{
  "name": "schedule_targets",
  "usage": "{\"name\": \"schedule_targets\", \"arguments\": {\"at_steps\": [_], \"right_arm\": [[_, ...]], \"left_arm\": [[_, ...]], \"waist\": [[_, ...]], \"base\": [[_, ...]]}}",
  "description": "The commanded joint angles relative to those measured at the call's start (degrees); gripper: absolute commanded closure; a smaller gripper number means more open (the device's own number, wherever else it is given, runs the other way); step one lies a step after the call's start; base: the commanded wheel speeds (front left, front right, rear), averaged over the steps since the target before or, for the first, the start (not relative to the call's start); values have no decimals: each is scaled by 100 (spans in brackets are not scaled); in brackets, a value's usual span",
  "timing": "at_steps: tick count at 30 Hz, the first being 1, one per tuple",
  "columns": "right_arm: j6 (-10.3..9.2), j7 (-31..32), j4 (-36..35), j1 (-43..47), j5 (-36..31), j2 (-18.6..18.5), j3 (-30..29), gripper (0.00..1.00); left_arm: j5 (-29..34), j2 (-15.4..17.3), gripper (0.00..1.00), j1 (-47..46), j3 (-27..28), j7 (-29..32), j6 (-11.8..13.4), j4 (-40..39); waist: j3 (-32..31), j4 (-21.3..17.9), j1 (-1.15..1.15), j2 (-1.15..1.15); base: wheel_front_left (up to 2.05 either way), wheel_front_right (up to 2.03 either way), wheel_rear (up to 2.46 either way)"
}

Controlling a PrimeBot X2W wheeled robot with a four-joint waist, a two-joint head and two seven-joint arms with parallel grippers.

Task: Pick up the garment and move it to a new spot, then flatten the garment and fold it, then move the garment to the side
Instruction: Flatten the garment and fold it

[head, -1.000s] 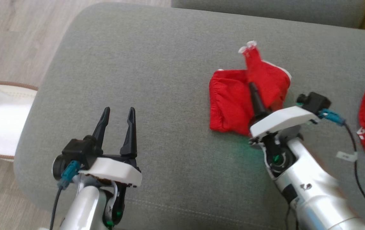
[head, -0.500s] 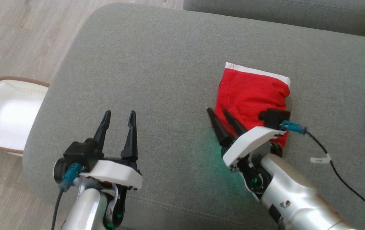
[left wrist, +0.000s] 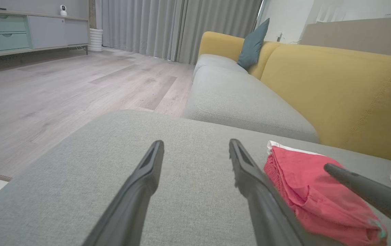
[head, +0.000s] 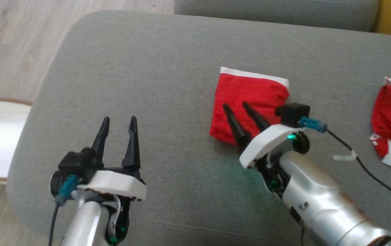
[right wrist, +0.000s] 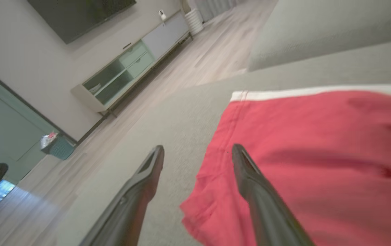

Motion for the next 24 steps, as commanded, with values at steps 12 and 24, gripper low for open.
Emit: {"name": "schedule_targets", "arguments": {"at_steps": [12,24], "right_arm": [[39,-172,-1687,848,-3828,-261,-3263,0],[39,30,-3492,2490,-5407,86,-4496,0]], "left_arm": [[-40,43,0,-230,484,-29,-51,-825],[-37,43,0,-124,386,-29,-56,-865]], "waist": [[-141,-742,0,0],[-160,-965,0,0]], "base": [[0,0,0],[0,0,0]]}}
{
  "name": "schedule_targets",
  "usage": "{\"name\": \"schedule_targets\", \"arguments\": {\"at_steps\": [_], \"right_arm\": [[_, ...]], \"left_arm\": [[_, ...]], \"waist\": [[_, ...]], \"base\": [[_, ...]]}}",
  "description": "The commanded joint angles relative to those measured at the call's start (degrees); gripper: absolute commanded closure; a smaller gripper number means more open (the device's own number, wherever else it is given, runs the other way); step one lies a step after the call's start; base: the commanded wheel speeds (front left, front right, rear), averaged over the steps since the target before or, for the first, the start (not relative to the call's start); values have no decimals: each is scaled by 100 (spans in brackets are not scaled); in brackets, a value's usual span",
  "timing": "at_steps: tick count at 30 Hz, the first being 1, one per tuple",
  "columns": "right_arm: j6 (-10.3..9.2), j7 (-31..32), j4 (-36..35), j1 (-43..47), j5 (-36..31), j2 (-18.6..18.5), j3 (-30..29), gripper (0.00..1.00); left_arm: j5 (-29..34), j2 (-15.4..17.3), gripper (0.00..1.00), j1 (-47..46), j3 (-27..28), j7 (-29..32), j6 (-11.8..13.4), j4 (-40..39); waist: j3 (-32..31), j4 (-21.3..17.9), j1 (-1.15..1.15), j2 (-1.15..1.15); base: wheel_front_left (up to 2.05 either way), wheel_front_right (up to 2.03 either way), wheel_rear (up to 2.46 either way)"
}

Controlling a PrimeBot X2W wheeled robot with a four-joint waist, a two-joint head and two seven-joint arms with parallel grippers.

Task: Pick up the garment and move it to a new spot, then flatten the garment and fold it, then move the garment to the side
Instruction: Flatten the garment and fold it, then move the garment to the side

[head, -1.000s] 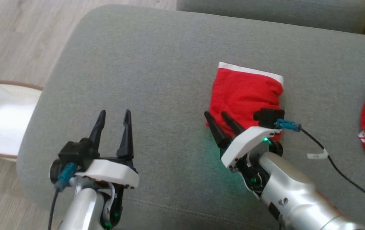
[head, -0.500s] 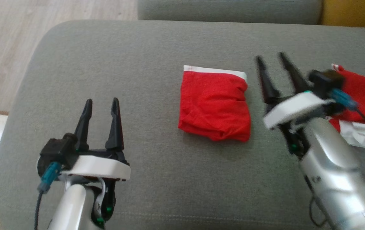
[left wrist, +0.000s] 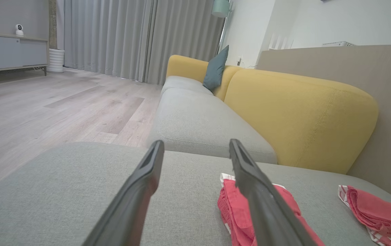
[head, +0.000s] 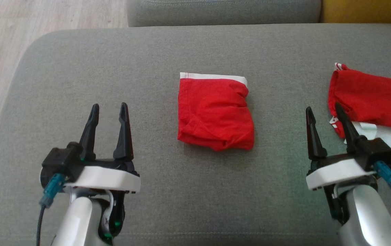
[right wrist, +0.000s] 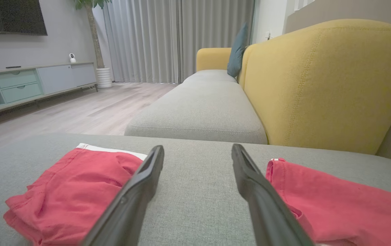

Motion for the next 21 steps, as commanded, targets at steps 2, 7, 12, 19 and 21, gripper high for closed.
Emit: {"name": "schedule_targets", "arguments": {"at_steps": [2,7,12,19,21], "right_arm": [[39,42,-355,-46,64,57,171,0],[39,110,-580,88,151,58,179,0],[39,251,-652,-33,274,59,168,0],[39,907,-236,-461,808,59,367,0],[39,1085,-40,-625,904,59,431,0]], "left_arm": [[13,43,0,-147,145,-29,-17,-217],[21,43,0,-132,114,-29,-34,-257],[3,43,0,-212,31,-29,-60,-255],[-37,43,0,-348,-91,-29,-64,-186],[-61,43,0,-394,-152,-29,-57,-155]], "waist": [[11,-19,0,0],[46,1,0,0],[195,117,0,0],[462,381,0,0],[559,497,0,0]], "base": [[0,0,0],[0,0,0],[0,0,0],[0,0,0],[0,0,0]]}}
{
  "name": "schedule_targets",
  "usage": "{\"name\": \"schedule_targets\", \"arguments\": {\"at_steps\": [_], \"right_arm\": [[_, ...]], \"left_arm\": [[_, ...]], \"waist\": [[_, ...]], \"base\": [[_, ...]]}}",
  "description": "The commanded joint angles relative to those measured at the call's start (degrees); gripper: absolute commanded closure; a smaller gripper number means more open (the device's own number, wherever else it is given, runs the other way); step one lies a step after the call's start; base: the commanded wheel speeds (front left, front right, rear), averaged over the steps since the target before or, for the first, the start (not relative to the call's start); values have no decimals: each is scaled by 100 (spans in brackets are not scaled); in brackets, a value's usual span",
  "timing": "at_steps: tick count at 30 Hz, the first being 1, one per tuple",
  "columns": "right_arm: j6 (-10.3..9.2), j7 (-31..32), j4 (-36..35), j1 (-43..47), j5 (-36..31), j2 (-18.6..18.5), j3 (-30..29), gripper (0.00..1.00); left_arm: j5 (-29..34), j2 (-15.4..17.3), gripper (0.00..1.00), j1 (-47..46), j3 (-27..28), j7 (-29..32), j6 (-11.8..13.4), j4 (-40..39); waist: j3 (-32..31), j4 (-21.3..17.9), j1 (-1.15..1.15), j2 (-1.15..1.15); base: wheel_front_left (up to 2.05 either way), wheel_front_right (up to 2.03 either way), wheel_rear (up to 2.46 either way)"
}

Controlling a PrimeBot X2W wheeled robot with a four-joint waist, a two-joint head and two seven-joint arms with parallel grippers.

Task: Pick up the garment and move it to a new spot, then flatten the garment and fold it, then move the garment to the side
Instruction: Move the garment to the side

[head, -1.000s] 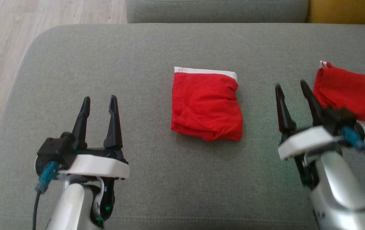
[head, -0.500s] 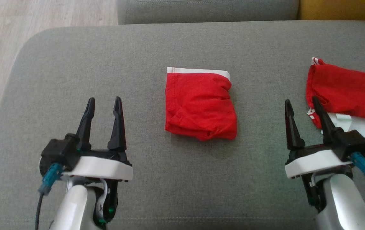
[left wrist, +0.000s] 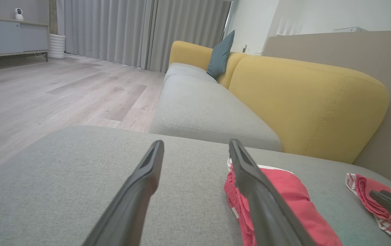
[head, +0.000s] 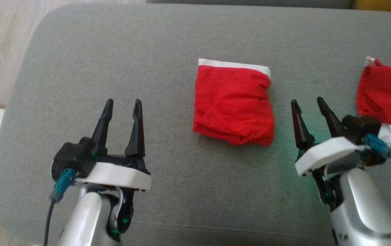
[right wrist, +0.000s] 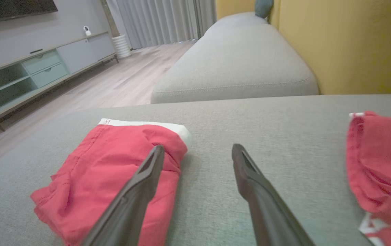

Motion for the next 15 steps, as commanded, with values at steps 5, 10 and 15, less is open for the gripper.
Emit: {"name": "schedule_targets", "arguments": {"at_steps": [5,10,15], "right_arm": [[39,287,416,-573,240,11,134,0],[39,451,1053,-890,307,11,55,0],[39,452,1571,-1191,362,11,107,0]], "left_arm": [[-80,43,0,-369,20,-29,25,-117],[-117,43,0,-439,-29,-29,51,-108],[-154,43,0,-482,-89,-29,69,-115]], "waist": [[313,442,0,0],[479,701,0,0],[599,841,0,0]], "base": [[0,0,0],[0,0,0],[0,0,0]]}}
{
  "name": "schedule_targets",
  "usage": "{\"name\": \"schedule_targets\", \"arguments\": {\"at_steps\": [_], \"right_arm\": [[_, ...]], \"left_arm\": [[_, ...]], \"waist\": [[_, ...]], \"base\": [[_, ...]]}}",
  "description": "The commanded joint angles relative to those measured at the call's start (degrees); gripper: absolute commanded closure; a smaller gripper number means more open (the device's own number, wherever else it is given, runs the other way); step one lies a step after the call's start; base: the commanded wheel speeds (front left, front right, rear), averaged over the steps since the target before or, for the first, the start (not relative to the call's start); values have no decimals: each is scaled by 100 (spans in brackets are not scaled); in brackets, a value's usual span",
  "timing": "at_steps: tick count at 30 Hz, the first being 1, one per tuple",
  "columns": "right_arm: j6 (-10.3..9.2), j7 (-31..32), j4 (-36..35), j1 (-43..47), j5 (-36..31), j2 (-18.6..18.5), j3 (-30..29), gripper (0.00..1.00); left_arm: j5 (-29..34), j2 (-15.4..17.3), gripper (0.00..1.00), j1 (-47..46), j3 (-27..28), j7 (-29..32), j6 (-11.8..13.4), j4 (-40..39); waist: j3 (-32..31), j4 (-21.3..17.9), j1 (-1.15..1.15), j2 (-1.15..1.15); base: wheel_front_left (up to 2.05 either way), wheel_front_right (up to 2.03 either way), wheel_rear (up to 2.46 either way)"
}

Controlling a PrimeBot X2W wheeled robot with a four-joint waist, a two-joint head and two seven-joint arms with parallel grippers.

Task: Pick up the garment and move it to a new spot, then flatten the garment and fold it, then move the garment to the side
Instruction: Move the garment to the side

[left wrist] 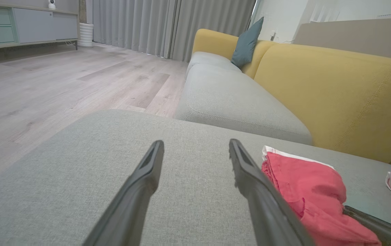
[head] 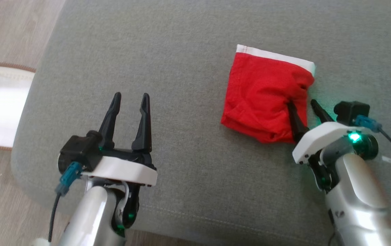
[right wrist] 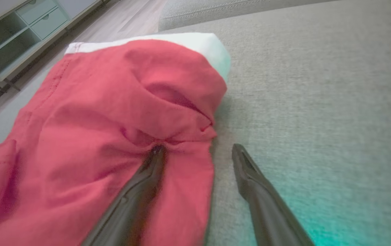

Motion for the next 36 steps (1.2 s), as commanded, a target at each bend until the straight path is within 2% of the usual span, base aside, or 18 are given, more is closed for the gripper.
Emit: {"name": "schedule_targets", "arguments": {"at_steps": [1,4,5,6,9,14,18,21,25,26,30,33,34,36], "right_arm": [[39,-32,-63,-236,27,19,181,0],[39,-76,191,-376,-73,19,307,0],[39,-96,262,-415,-169,19,357,41],[39,-145,313,-451,-272,19,395,100],[39,-406,411,-564,-739,19,441,100],[39,-688,193,-651,-1544,3,543,100],[39,-698,-187,-702,-1797,-304,829,100],[39,-598,-549,-753,-1689,-788,1156,100],[39,-404,-1021,-866,-1406,-1639,1661,100],[39,-404,-1021,-866,-1406,-1639,1661,100],[39,-273,-1393,-985,-1075,-2518,2049,100],[39,-179,-1477,-1051,-922,-3138,2214,100],[39,-150,-1461,-1083,-819,-3451,2239,100],[39,-122,-1413,-1114,-770,-3713,2199,100]], "left_arm": [[-48,43,0,-236,127,-29,34,-190],[-50,43,0,-245,108,-29,54,-188],[-49,43,0,-249,107,-29,61,-188],[-47,43,0,-256,109,-29,66,-185],[-16,43,0,-280,142,-29,60,-176],[28,43,0,-273,210,-29,33,-179],[76,43,0,-295,263,-29,4,-203],[111,43,0,-347,284,-29,-30,-218],[174,43,0,-427,348,-29,-73,-232],[174,43,0,-427,348,-29,-73,-232],[244,43,0,-526,388,-29,-139,-220],[286,43,0,-622,401,-29,-183,-207],[309,43,0,-688,408,-29,-206,-202],[332,43,0,-747,425,-29,-233,-195]], "waist": [[57,53,-1,0],[84,60,-1,0],[89,51,-1,0],[90,36,-1,0],[51,-113,-1,0],[-31,-501,-1,0],[-48,-912,-1,0],[-16,-1187,-1,0],[91,-1553,-1,0],[91,-1553,-1,0],[248,-1829,-1,0],[381,-1958,-1,0],[466,-2011,-1,0],[545,-2041,-1,0]], "base": [[0,0,0],[0,0,0],[0,0,0],[0,0,0],[0,0,0],[0,0,0],[0,0,0],[0,0,0],[0,0,0],[0,0,0],[0,0,0],[0,0,0],[0,0,0],[0,0,0]]}}
